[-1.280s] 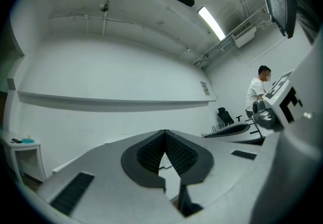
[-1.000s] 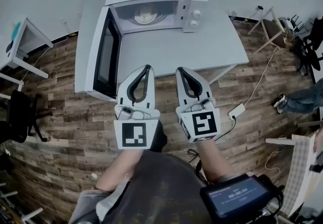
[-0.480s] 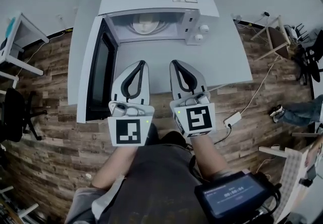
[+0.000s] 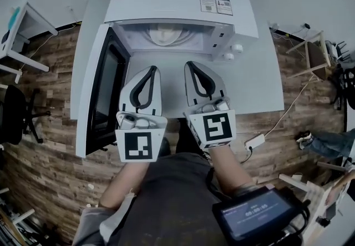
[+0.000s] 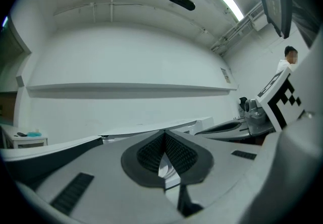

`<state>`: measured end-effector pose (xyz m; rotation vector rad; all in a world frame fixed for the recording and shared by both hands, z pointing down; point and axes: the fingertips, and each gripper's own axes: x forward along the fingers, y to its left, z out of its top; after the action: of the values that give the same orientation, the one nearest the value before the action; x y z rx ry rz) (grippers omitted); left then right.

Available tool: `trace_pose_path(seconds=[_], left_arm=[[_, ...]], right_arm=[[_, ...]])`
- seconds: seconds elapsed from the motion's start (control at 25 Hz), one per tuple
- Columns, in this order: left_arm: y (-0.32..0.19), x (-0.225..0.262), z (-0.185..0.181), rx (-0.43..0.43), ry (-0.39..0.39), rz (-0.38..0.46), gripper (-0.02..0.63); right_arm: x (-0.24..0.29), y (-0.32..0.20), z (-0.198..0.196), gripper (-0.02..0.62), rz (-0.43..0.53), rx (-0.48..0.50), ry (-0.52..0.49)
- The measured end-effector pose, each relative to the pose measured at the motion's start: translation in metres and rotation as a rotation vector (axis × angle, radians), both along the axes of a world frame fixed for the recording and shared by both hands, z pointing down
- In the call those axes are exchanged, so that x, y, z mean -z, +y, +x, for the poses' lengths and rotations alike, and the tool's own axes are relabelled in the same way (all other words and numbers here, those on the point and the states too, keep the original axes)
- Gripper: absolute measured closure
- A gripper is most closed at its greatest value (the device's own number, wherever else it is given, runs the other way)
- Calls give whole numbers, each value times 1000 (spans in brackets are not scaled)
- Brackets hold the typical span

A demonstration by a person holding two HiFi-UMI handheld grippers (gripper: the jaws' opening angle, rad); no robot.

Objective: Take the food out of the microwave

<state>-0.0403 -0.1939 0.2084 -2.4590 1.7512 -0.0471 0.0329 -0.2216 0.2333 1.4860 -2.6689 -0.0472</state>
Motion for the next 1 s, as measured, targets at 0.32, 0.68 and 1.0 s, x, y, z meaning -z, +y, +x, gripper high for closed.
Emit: trace_pose_path(seconds=[0.32,0.68,1.0], left_arm=[[-39,-35,-11,74,11,11,598],[-60,-81,-29,123,14,-18,598],[-84,-113,-37,146,25,-15,598]], right_arm=[[-42,-42,-17,588,-21,85,24],[-92,-68,-43,588,-22,146,67],[-127,-89,-56,588,21,181,177]])
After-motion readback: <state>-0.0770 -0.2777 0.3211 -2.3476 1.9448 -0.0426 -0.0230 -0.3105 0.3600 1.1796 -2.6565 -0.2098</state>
